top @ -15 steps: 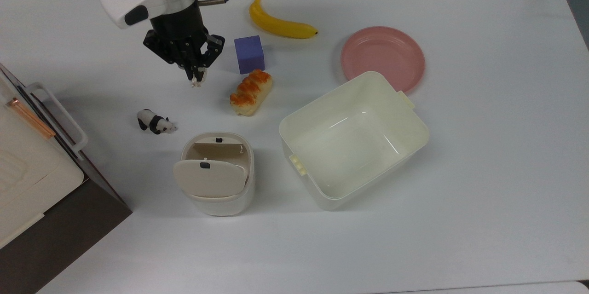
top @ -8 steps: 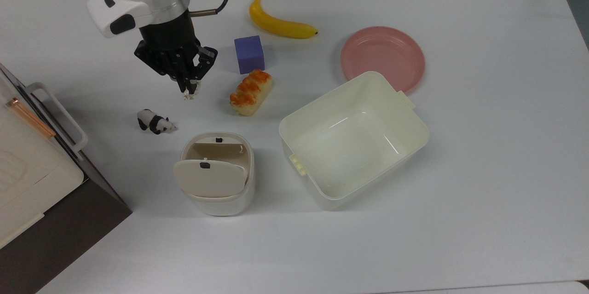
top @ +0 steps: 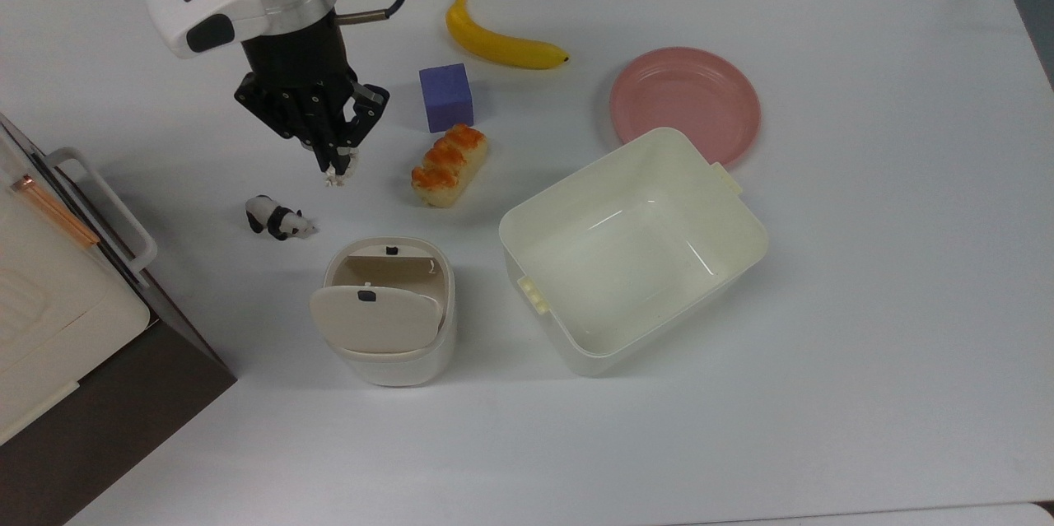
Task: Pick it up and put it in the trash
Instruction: 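Lift the paper ball up off the table, then carry the paper ball over the open cream trash bin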
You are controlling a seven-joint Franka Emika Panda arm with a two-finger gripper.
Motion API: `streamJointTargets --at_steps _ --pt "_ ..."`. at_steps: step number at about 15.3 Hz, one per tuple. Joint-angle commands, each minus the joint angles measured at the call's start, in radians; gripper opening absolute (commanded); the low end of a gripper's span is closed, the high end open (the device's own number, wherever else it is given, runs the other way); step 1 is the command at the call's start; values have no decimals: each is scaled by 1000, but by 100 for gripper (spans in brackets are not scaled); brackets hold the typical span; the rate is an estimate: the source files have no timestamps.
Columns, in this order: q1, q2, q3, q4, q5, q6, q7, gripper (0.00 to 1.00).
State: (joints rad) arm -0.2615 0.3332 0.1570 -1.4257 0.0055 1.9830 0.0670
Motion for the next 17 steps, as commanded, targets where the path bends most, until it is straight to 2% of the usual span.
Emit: streamJointTargets --at_steps 1,6,10,17 --pt "34 43 -10 82 -2 -20 42 9" --pt "85 142 -20 178 -12 0 86 9" --pt "111 171 -28 194 -25 85 145 9" --pt "143 237 -47 231 -50 96 161 9"
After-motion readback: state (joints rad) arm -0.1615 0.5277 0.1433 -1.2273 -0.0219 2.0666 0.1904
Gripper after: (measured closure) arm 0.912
